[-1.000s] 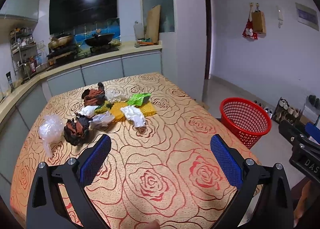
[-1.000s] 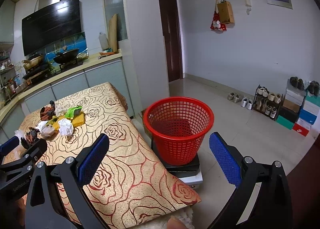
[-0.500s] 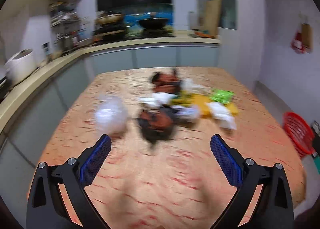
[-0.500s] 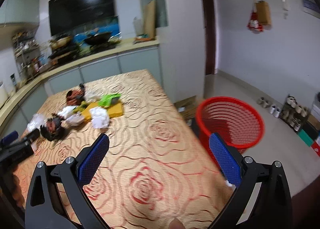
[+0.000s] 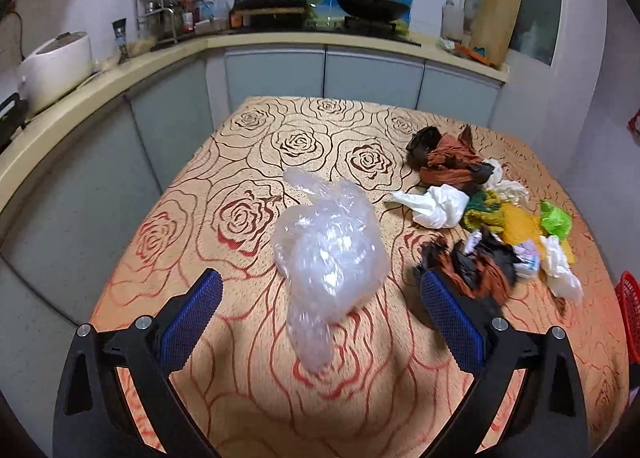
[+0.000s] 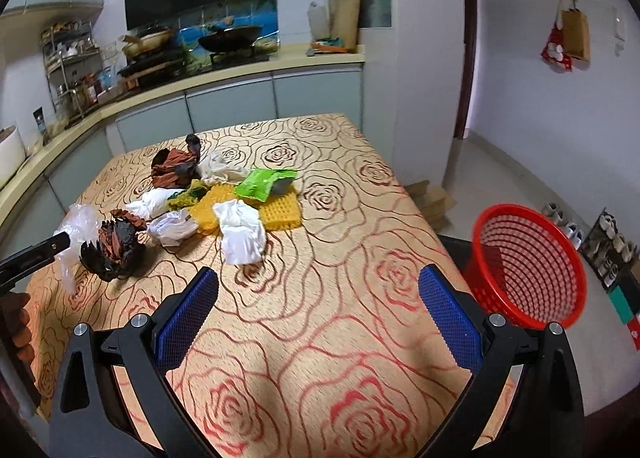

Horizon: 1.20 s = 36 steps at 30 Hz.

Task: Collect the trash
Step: 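Grasp the clear plastic bag with the left gripper while the right gripper grasps the white tissue, then carry the clear bag and white tissue in both grippers over the red wastebasket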

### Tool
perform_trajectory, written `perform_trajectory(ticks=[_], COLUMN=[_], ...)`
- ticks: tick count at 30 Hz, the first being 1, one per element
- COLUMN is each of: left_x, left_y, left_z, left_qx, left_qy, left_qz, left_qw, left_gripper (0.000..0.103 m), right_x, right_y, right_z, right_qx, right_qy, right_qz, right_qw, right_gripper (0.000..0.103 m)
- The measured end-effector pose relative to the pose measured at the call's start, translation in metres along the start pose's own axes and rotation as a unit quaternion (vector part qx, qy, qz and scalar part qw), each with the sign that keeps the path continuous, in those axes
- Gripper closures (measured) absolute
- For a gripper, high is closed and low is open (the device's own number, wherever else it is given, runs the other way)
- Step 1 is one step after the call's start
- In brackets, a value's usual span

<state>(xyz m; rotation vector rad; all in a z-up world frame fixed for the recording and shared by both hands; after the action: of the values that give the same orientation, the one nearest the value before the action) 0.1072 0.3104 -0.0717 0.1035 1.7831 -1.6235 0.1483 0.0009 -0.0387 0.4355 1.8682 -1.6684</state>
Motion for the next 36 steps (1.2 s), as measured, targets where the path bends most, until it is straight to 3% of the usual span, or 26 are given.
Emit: perform_trajectory(ticks=[5,7,12,19,22,29,36], left_x=[-0.010,-0.013,-0.016,-0.016,-0.016,-0.020,-0.020], left_y=[0.021,0.025,0.037,0.040,0.037,0.017,0.011], left_z=[0.007,0.007,0.005,0.005,0.004,0.003,0.001], left_qx=[0.006,0.006,0.011,0.001,-0.005,-0.007,-0.004], left_qy=[0.009,0.011,0.008,0.017,0.019,0.021,0.012], left_qz=[-0.016,-0.016,-0.023,-0.014,-0.005,0.030,0.040], left_qw=[0.9998,0.9998,0.9996,0.9998,0.9998,0.9993,0.9991], left_gripper=[0.008,0.014,0.044,0.062,0.065,0.065,0.065], right_x=[-0.013,-0.017,-0.026,-0.032,-0.034,-0.033,-0.031], right_y=[0.014,0.019,0.032,0.062,0.078,0.114,0.122], right_z=[-0.014,-0.019,-0.031,-0.045,-0.053,-0.063,-0.060], right_qx=[-0.001,-0.001,-0.001,-0.016,-0.025,-0.034,-0.043], right_qy=[-0.012,-0.018,-0.036,-0.053,-0.064,-0.075,-0.065], right_qz=[-0.006,-0.006,-0.005,-0.026,-0.047,-0.106,-0.115], right_qw=[1.000,1.000,0.999,0.998,0.997,0.991,0.990], right_gripper=[0.005,0.005,0.005,0.007,0.013,0.043,0.076])
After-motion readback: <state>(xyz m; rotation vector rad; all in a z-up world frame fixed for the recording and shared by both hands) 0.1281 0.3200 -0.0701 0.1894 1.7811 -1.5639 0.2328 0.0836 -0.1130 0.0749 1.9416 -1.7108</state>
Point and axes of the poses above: each gripper's, at about its wrist camera, not at the fingertips, and y roughly the way its jaws point, z to its right, x to its underside, the point moved 4 cm from there along y, roughly the way its jaws point, and after that the axes turned 13 degrees about -z, right-handed, at the moved point
